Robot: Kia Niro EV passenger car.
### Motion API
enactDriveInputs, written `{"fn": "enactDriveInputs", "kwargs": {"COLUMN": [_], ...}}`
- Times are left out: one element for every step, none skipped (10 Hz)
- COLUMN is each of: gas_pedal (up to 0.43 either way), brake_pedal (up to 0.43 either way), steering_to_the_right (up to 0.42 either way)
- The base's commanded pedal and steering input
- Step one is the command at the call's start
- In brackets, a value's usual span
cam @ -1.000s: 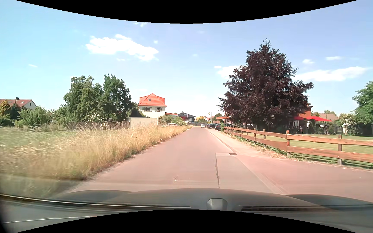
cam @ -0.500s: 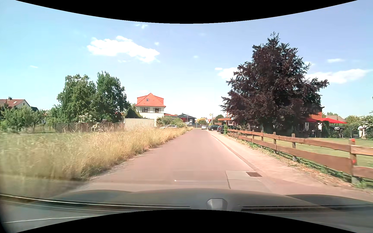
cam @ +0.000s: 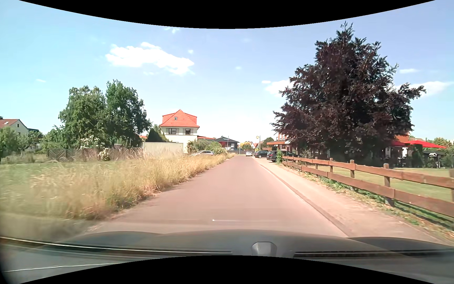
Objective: Follow the waypoints while adhering to traffic rules and regulations
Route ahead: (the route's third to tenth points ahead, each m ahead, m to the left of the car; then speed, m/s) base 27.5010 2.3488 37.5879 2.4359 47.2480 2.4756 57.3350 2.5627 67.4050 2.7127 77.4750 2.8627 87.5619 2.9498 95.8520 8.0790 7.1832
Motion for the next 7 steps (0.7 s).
{"fn": "enactDriveInputs", "kwargs": {"gas_pedal": [0.169, 0.169, 0.169, 0.157, 0.157, 0.157, 0.157], "brake_pedal": [0.006, 0.006, 0.006, 0.006, 0.006, 0.006, 0.006], "steering_to_the_right": [0.0, 0.0, 0.0, 0.0, 0.0, 0.0, 0.0]}}
